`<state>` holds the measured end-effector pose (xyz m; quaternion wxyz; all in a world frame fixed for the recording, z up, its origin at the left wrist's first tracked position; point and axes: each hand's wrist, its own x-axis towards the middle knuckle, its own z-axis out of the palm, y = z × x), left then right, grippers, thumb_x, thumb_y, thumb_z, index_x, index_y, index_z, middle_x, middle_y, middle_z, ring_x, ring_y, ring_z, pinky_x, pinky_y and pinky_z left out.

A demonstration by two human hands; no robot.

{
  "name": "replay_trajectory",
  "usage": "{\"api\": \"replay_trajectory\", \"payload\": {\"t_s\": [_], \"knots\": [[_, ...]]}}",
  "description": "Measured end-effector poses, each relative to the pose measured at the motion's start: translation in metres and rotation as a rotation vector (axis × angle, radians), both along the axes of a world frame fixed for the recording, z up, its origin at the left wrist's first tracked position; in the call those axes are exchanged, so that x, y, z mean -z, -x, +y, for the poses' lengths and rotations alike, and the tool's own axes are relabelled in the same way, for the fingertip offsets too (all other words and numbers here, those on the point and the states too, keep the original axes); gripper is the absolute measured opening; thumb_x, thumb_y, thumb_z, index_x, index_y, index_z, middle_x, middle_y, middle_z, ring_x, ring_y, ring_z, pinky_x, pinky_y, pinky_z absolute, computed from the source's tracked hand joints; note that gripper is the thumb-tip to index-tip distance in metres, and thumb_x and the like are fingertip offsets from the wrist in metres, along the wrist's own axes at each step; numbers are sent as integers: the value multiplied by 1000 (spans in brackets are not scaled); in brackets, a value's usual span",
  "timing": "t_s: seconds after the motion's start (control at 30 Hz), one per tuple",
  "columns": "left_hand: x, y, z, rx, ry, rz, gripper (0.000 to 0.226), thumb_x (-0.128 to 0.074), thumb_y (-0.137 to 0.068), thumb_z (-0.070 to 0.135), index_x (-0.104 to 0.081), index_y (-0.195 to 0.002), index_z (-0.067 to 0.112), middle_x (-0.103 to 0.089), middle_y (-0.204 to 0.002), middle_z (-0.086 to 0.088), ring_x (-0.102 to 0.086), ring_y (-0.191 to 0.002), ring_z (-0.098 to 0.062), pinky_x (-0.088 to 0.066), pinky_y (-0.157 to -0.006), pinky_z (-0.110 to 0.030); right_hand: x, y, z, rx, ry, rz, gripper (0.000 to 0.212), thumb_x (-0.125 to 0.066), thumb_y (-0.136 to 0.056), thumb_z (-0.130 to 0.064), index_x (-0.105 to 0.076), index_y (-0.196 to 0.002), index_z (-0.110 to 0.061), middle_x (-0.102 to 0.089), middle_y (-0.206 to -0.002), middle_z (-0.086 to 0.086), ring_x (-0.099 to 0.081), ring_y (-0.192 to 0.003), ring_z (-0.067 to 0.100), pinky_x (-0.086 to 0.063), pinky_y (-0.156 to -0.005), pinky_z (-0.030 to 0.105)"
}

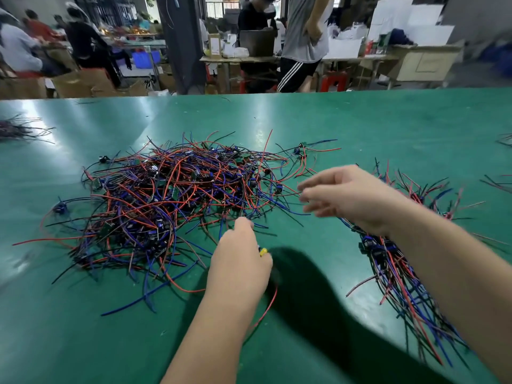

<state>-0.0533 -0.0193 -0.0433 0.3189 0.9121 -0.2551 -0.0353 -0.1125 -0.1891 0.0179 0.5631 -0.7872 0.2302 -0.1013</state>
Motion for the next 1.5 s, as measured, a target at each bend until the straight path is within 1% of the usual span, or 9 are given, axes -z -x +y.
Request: {"api": "replay_trajectory", "payload": {"t_s": [0.1,0.23,0.47,0.63,0.87,1.07,1.23,1.4,1.5], "knots": [[-4,2,-4,62,268,1,52,-75,-74,19,-50,-119,25,-63,-87,10,-60,-82,-9,-47,-78,-24,22,23,19,6,-94,1,11,-57,-91,-7,-67,-86,-3,-68,-75,13,-64,-59,13,-52,-56,19],[-6,9,-8,224,562,56,57,-84,-67,15,-55,-115,25,-66,-81,13,-62,-75,6,-49,-75,-10,41,31,26,50,-378,-41,23,-53,-95,-21,-63,-91,0,-64,-69,10,-59,-54,14,-47,-52,19],[-7,24,-16,522,613,-145,69,-81,-69,6,-49,-126,29,-61,-100,11,-63,-93,0,-46,-86,-10,38,47,20,-54,-607,-144,27,-73,-60,-30,-69,-82,-15,-63,-81,6,-48,-58,11,-39,-51,19],[-9,32,-17,458,784,46,70,-84,-65,18,-47,-119,43,-57,-106,9,-68,-92,-12,-52,-84,-21,35,59,9,-78,-616,-244,3,-70,-62,-21,-71,-65,-22,-68,-70,-1,-59,-53,9,-47,-52,20],[-10,38,-22,385,772,528,24,-80,-68,30,-69,-86,19,-74,-81,-3,-71,-71,-17,-57,-67,-27,41,58,9,-2,-584,-332,7,-74,-55,-21,-70,-61,-20,-66,-67,-2,-61,-58,7,-46,-54,17],[-16,39,-20,426,799,889,28,-64,-73,25,-67,-97,11,-75,-85,-5,-71,-69,-16,-54,-59,-20,43,55,7,69,-737,-432,4,-68,-64,-12,-66,-65,-16,-64,-67,3,-58,-54,8,-47,-49,14],[-16,37,-19,422,752,890,20,-69,-78,0,-66,-97,6,-72,-76,-7,-69,-64,-14,-55,-59,-21,40,55,-1,181,-809,-551,8,-66,-68,-10,-61,-70,-17,-64,-66,-1,-58,-54,7,-46,-48,17],[-11,32,-19,351,681,831,12,-67,-83,-1,-67,-92,8,-70,-69,-6,-68,-61,-13,-57,-61,-25,28,57,-6,197,-758,-491,10,-66,-69,-10,-60,-76,-12,-63,-63,1,-56,-51,7,-46,-46,16],[-3,21,-19,176,476,486,7,-62,-89,12,-68,-87,17,-72,-77,-1,-68,-69,-12,-55,-68,-29,8,41,-26,303,-630,-355,10,-66,-80,-7,-57,-76,-8,-59,-61,2,-54,-46,6,-45,-44,15]]}}
